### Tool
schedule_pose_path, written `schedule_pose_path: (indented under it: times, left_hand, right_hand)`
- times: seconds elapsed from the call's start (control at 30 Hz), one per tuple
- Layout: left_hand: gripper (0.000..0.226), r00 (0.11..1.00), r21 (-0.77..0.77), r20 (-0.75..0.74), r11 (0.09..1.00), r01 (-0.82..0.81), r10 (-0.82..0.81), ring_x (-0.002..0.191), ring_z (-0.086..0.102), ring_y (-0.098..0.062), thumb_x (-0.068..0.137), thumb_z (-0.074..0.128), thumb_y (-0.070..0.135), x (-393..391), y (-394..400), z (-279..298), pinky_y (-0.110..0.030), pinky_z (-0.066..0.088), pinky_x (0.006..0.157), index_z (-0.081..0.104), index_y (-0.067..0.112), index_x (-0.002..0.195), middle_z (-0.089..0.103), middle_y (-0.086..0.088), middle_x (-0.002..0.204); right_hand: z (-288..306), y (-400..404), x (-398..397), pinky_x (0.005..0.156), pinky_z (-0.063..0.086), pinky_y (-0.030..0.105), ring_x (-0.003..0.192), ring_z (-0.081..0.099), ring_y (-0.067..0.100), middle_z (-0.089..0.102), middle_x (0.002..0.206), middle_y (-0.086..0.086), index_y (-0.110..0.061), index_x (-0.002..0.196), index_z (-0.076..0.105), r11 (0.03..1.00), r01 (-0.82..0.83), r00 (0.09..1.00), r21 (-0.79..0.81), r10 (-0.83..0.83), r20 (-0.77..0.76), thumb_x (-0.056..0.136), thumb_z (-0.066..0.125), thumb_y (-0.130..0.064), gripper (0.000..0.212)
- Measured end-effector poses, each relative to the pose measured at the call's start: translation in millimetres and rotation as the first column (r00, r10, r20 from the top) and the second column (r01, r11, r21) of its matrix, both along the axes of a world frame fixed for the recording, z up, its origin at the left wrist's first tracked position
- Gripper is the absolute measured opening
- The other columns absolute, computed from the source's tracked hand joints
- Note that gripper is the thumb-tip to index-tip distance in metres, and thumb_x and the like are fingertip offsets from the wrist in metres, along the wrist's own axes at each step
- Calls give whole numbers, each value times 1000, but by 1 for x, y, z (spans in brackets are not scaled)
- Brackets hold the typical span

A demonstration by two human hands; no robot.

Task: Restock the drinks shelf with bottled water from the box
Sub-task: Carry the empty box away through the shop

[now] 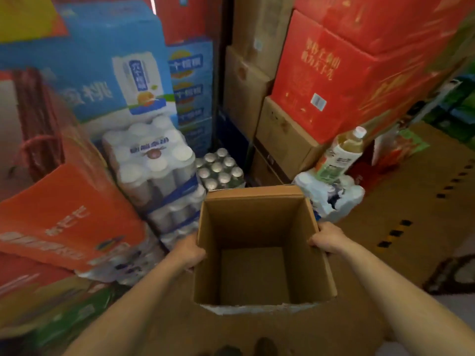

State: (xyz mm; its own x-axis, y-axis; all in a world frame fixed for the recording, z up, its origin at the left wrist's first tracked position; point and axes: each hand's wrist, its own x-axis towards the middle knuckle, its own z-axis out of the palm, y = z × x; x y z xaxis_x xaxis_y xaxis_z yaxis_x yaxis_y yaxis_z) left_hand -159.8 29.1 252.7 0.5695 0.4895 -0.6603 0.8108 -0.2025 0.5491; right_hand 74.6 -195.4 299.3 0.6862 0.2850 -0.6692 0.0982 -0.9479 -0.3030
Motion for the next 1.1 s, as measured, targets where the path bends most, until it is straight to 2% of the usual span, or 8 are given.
schedule_pose_path:
  times: [0.07, 0.17, 0.37, 0.47, 0.57, 0.7, 0.9, 1.1]
  left_hand:
    - [25, 998, -6, -9, 998, -66, 66, 87, 64, -21, 78, 59, 6, 6, -5, -18, -32, 54, 69, 54, 18, 99, 66, -9, 98]
    - [31, 989, -4, -51, 991, -136, 136, 92, 62, -22, 80, 58, 11, 15, -14, -49, -25, 43, 70, 52, 19, 109, 63, -6, 102]
    - [45, 963, -29, -96, 966, -256, 252, 109, 59, -29, 84, 55, 19, 36, -21, -113, -32, 47, 83, 44, 21, 128, 61, -9, 120]
    - [47, 935, -27, -158, 945, -325, 317, 110, 58, -28, 86, 54, 18, 44, -27, -141, -35, 49, 91, 44, 17, 132, 61, -10, 122]
    - [51, 919, -32, -190, 933, -358, 346, 111, 59, -30, 86, 53, 17, 60, -33, -173, -36, 49, 93, 41, 16, 135, 61, -12, 122]
    - [51, 890, -36, -214, 908, -418, 402, 107, 60, -27, 85, 53, 16, 83, -38, -219, -36, 51, 91, 43, 18, 135, 62, -10, 119]
    - [63, 833, -64, -254, 851, -521, 491, 118, 55, -25, 88, 51, 10, 113, -41, -289, -36, 48, 97, 31, 25, 146, 57, -5, 130]
    - [58, 803, -12, -264, 831, -556, 534, 112, 59, -28, 88, 51, 11, 129, -36, -343, -40, 50, 95, 34, 22, 143, 60, -9, 125]
  right_hand:
    - [-21, 13, 23, 54, 53, 30, 80, 65, 24, 63, 90, 7, -14, 102, 59, 998, -68, 998, -8, 68, -2, 87, 59, -15, 16]
    - [-60, 29, 46, 60, 53, 32, 80, 65, 24, 66, 91, 7, -14, 102, 60, 992, -122, 992, -29, 122, -19, 88, 59, -17, 14]
    - [-147, 55, 82, 90, 51, 41, 106, 60, 31, 62, 118, 14, -12, 125, 53, 991, -120, 993, -61, 120, -1, 91, 57, -21, 36]
    - [-180, 66, 91, 88, 51, 45, 102, 61, 33, 63, 109, 16, -8, 118, 56, 992, -112, 994, -57, 112, -3, 91, 55, -16, 29]
    - [-211, 75, 103, 74, 48, 38, 90, 60, 33, 61, 93, 15, -5, 107, 57, 992, -107, 993, -72, 110, 36, 92, 52, -12, 17]
    - [-264, 81, 123, 71, 44, 35, 82, 55, 31, 55, 85, 14, -2, 110, 57, 993, -86, 996, -84, 88, 22, 93, 51, -9, 20]
    - [-333, 95, 143, 79, 41, 36, 105, 57, 39, 61, 113, 24, -3, 116, 58, 995, -90, 995, -32, 91, 31, 94, 48, -7, 25]
    - [-394, 114, 152, 91, 43, 37, 111, 55, 40, 60, 120, 23, 0, 123, 56, 997, -60, 997, 49, 57, 58, 93, 46, 0, 32]
